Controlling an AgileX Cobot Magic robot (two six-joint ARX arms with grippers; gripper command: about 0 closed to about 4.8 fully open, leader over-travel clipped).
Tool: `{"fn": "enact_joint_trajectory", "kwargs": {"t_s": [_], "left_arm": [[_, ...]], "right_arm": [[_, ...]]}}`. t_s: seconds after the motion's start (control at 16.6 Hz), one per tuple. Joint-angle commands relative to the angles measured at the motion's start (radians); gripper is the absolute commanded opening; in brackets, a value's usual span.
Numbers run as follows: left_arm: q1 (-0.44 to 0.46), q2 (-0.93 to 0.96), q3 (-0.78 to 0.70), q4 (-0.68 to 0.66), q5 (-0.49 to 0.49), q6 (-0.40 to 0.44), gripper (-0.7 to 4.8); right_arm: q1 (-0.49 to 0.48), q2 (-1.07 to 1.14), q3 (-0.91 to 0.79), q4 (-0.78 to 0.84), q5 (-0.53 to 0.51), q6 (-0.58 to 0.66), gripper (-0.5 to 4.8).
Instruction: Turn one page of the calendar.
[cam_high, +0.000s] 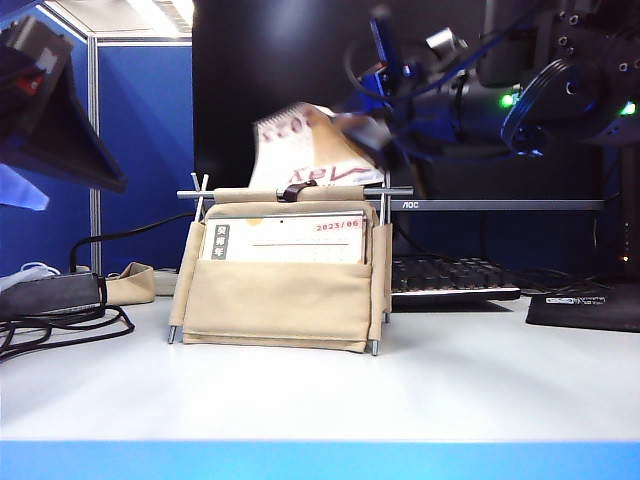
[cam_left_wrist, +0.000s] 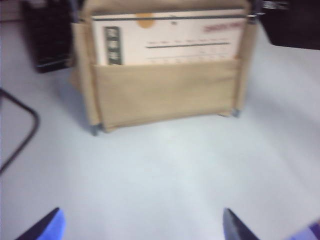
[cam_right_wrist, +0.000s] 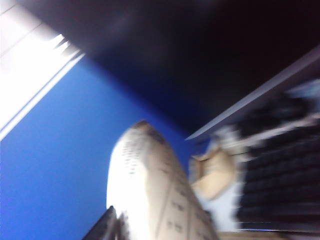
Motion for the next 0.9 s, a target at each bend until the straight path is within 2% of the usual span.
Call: {"fn": "enact_joint_trajectory", "kwargs": {"t_s": [0.06,0.18,0.3,0.6,0.66,0.78,0.84,0.9], "left_arm": [[-0.001,-0.001,0.002,0.007,0.041,-0.003,4.13],[-0.001,-0.001,0.002,0.001,0.045,-0.003,4.13],[-0.001,-0.001,0.002,-0.002,0.045,-0.003,4.13],[-0.001,-0.001,0.002,-0.001,0.048,-0.018,4.13],[-0.001,-0.001,0.002,-0.001,0.047,-0.018,4.13],[-0.001,-0.001,0.002,-0.001,0.047,-0.018,4.10],[0.000,-0.001,0.003,0.001,0.041,-0.019,3.96],[0.000,-0.004,0.003,0.010,0.040,-0.018,3.42]], "right_arm": [[0.001,-0.005,0.002,-0.037,0.056,-0.024,1.59],[-0.013,-0.005,0.002,-0.013,0.060,-0.054,1.60],[-0.037,-0.005,0.002,0.007,0.059,-0.060,2.52],[-0.103,-0.005,0.002,0.074,0.025,-0.019,2.57],[-0.118,-0.005,0.002,0.077,-0.007,-0.008,2.56],[-0.147,-0.005,0.001,0.079,-0.083,-0.012,2.07],[-0.166,-0.006,0.001,0.096,-0.158,-0.013,1.97],[-0.175,-0.016,0.000,0.118,-0.244,-0.047,1.49]]}}
